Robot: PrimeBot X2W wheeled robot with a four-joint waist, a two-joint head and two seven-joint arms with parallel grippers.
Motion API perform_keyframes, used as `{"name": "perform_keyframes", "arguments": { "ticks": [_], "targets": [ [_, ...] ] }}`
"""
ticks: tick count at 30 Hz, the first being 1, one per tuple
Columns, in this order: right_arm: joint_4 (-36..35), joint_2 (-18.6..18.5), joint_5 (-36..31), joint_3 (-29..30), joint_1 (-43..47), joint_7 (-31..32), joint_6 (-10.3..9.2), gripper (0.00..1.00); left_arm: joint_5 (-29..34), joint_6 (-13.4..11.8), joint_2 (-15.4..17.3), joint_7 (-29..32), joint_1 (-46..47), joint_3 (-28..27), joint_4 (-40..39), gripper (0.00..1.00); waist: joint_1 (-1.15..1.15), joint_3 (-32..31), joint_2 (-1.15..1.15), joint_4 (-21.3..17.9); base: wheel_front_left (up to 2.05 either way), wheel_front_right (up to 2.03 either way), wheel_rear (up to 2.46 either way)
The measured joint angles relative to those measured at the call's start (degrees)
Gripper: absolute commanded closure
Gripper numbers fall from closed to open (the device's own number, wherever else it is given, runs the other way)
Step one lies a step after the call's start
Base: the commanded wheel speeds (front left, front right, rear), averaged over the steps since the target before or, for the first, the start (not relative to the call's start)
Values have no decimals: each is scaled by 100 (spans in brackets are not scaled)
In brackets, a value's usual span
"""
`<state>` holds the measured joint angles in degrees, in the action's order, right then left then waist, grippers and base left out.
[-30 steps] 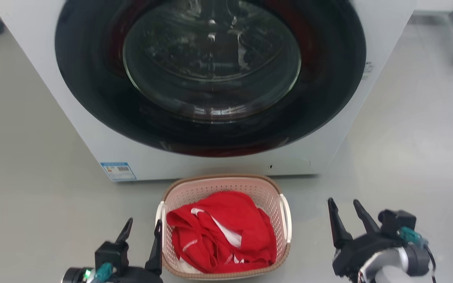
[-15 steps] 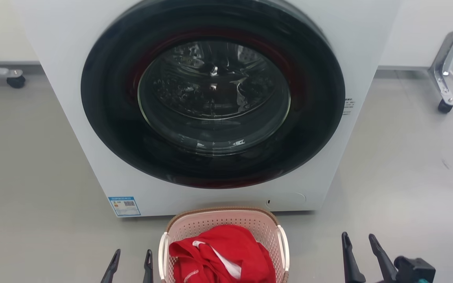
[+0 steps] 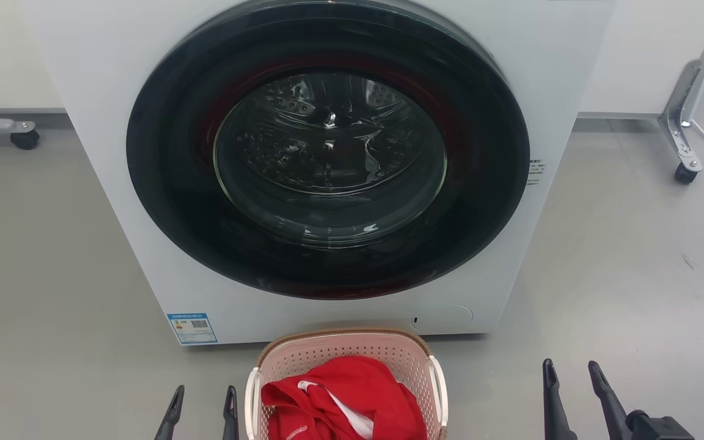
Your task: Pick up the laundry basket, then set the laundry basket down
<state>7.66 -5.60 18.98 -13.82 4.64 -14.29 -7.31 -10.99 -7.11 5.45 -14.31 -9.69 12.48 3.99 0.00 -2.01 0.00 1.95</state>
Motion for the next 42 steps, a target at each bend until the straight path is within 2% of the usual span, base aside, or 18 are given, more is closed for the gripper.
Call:
{"name": "perform_keyframes", "arguments": {
  "ticks": [15,31,32,37,42],
  "targets": [
    [-368,141,-348,158,103,0,0,0,230,0,-60,0,-48,-244,-187,0,0,53,0,-22,0,0,0],
    [-512,208,-488,244,198,0,0,0,438,0,-126,0,-47,-229,-249,0,0,107,0,-76,0,0,0],
    [-515,211,-489,248,198,0,0,100,439,0,-126,0,-47,-225,-249,100,0,111,0,-78,0,0,0],
    [-192,224,-485,220,237,16,1,100,433,5,-147,9,-49,-229,59,100,0,112,0,-80,0,0,0],
    [-153,233,-315,270,285,67,35,100,292,63,-152,64,-47,-274,120,100,0,118,1,-86,0,0,0]
  ]
}}
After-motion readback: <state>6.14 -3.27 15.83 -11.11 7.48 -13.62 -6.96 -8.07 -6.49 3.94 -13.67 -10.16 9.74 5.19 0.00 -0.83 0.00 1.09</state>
